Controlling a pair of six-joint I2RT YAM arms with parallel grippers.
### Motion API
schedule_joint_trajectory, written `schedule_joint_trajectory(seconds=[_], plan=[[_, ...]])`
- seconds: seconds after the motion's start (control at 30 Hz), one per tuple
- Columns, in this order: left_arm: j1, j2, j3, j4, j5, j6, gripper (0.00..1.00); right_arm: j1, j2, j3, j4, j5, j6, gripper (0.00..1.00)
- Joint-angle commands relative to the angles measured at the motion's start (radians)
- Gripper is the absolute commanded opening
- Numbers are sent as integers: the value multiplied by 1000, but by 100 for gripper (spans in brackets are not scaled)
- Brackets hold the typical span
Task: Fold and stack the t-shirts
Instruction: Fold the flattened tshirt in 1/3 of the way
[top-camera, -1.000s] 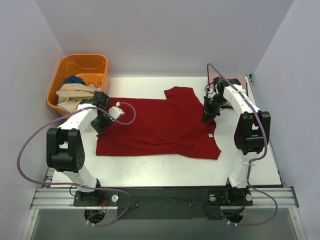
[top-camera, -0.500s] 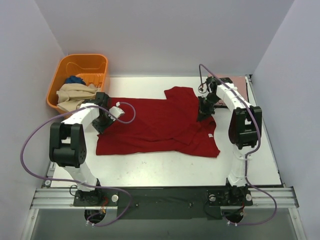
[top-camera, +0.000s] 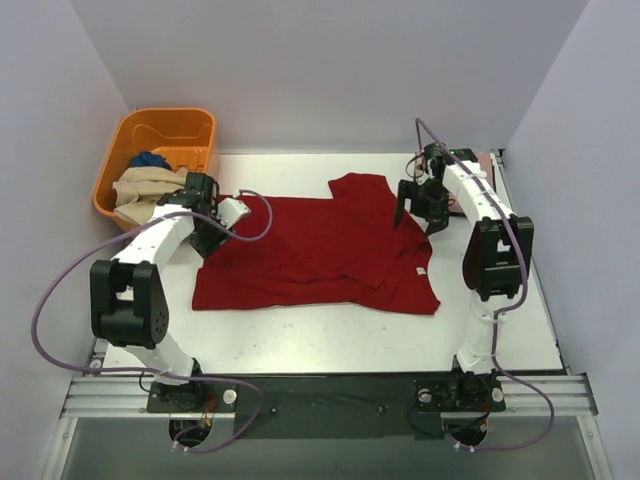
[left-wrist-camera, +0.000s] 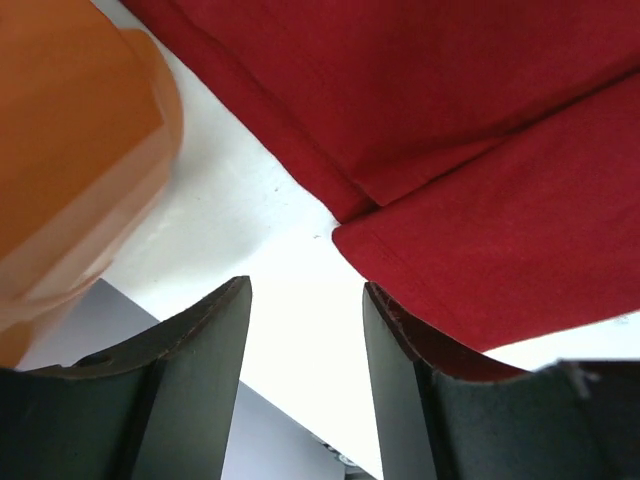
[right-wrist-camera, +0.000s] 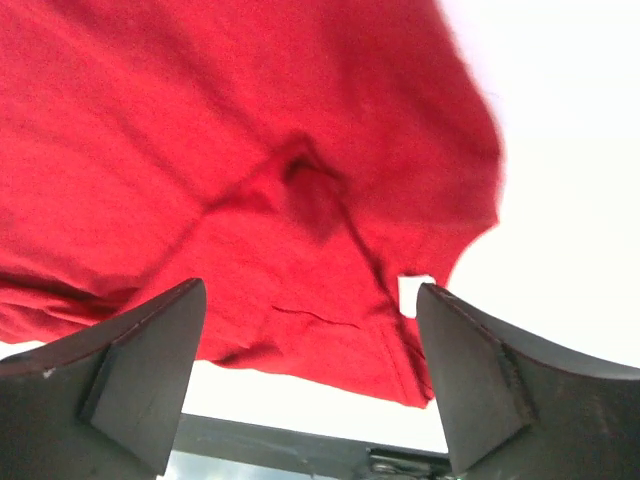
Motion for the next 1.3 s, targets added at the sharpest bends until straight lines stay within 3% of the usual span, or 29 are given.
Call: schedule_joint_trajectory(seconds=[0.0,0.1,0.23,0.4,0.5,0.67,0.7,0.77,0.83,0.87,0.9,0.97,1.13,1.27], plan=[[-35,-130,52,-68,123,59,59,-54,-222,-95,-55,117,38,82],[-56,-210,-12,-162,255,178,55,-85,-347,-336,-52,116,68,81],[-55,-278,-200,-209,243,326,57,-98,-513,-634,14,103,113,75],[-53,-313,-388,-19,192,404,65,-100,-630,-860,153,8,157,73],[-55,-304,-450,81,204,420,75,-120,-594,-951,248,-47,182,72],[-58,-282,-567,244,154,432,76,-150,-548,-1037,350,-42,209,65],[-56,-279,-601,294,145,436,76,-152,-533,-1041,356,-48,209,60],[-56,-267,-642,353,123,435,70,-152,-513,-1046,358,-64,206,46],[-55,-256,-665,396,108,427,44,-170,-514,-1054,353,-74,206,33],[-52,-256,-669,405,106,415,17,-184,-519,-1061,347,-79,206,27],[-53,-258,-669,411,106,409,0,-215,-534,-1066,341,-81,206,14],[-47,-267,-644,364,102,389,0,-271,-566,-1078,313,-94,197,1],[-27,-324,-538,81,40,386,0,-345,-652,-1075,174,-91,170,0],[-29,-338,-503,-147,69,389,0,-350,-708,-1081,94,-96,170,0]])
